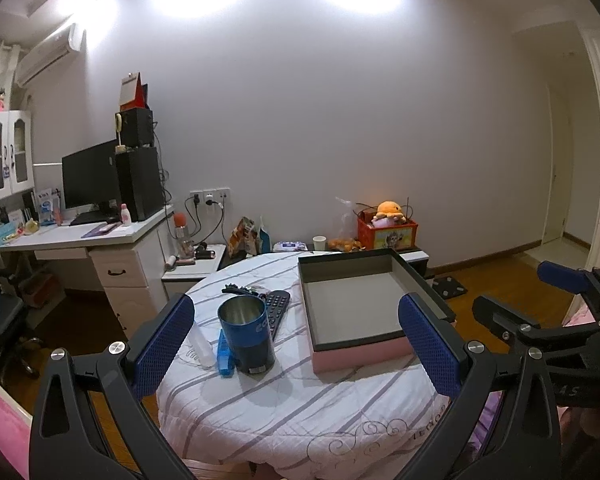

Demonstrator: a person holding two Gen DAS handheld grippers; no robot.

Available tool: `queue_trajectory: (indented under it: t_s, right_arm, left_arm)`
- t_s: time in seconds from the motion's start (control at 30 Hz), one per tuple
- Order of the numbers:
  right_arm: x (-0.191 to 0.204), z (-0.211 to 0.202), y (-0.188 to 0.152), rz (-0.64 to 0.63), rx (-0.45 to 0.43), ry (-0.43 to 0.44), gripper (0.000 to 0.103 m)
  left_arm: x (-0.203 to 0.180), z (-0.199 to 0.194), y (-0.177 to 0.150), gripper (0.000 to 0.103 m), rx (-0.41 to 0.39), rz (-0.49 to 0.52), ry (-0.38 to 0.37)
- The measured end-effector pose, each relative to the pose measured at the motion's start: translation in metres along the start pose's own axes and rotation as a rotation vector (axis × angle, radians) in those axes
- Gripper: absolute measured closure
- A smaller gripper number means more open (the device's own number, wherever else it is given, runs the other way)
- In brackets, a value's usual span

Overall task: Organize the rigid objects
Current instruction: 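Move the right gripper to the tray box rim and grip it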

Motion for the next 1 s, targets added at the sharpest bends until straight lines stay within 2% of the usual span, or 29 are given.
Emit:
queue_trajectory:
  t_s: [0.33,0.43,0.6,0.8,1.0]
  right_arm:
    - [-0.008,0.044,-0.007,0.005,0.066,0.014,0.000]
    - [-0.014,0.057,-0.007,-0.002,0.081,0.007,0.000]
    - [-0.034,0.085,-0.017,-0.013,0.136,-0.033,0.000]
    - [-0.062,0.124,-0.040,-0.046,0.226,-0.091,0.000]
    - [-0.083,0.166,-0.058,-0.043,0.298,-0.094,0.000]
  left_arm:
    - [-0.001,0.043,-0.003,0.000,0.064,0.017,0.005]
    - [0.006,0.056,-0.008,0.000,0.082,0.014,0.027]
    - [0.027,0.091,-0.030,0.000,0.175,0.007,0.070]
    - [0.051,0.125,-0.054,0.000,0.248,-0.004,0.113]
    - [0.074,0.154,-0.080,0.000,0.315,-0.007,0.144]
Point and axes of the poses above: each gripper's, at about its wrist camera, not at the fingertips, and z roughly the way its jaws point, x to its left, y to its top, the point moved 7 cm from there along z, roughly the way its jaws point, and after that the axes turned 15 degrees about -x, right-handed, at the moved point
